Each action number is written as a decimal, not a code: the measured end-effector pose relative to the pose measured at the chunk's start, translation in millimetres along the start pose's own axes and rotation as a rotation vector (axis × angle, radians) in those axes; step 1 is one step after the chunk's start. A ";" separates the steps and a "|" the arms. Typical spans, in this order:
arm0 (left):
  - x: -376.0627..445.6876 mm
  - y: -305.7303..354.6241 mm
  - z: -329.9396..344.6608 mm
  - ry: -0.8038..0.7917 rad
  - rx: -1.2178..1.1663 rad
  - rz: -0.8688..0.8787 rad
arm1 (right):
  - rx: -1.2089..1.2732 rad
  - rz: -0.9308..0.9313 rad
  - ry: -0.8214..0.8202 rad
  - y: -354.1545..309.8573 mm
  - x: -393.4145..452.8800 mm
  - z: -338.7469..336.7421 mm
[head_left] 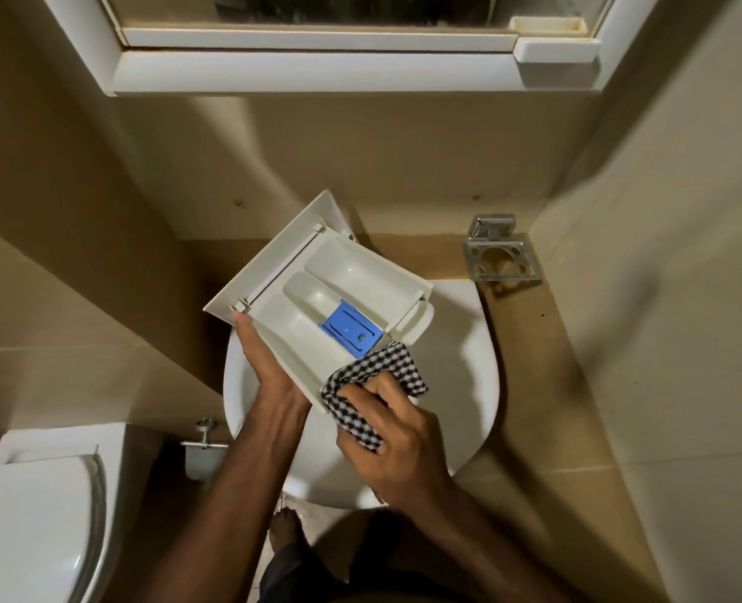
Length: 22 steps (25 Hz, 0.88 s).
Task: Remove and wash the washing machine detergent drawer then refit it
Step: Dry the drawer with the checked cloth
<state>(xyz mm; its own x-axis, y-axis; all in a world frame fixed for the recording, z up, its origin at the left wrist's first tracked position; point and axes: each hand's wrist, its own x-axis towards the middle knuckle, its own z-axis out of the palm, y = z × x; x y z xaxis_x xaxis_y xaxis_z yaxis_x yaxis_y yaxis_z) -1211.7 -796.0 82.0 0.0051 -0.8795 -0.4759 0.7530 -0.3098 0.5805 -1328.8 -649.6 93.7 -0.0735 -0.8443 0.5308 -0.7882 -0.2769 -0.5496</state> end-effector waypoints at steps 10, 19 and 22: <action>-1.9 5.5 -8.7 -0.002 0.027 -0.008 | -0.099 0.146 -0.023 18.0 -20.1 -4.1; -11.4 13.2 -6.3 -0.149 0.119 -0.031 | 0.022 0.283 0.636 26.9 29.9 -74.7; -16.3 8.8 -0.8 -0.220 0.152 -0.076 | -0.119 -0.038 0.564 6.2 50.1 -70.0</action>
<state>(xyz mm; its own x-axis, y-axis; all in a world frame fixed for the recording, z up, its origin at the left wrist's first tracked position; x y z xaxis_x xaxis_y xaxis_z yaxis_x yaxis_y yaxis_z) -1204.7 -784.1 94.3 -0.2033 -0.9038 -0.3767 0.6381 -0.4141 0.6491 -1380.2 -661.5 162.0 -0.3321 -0.4507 0.8286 -0.8576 -0.2215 -0.4642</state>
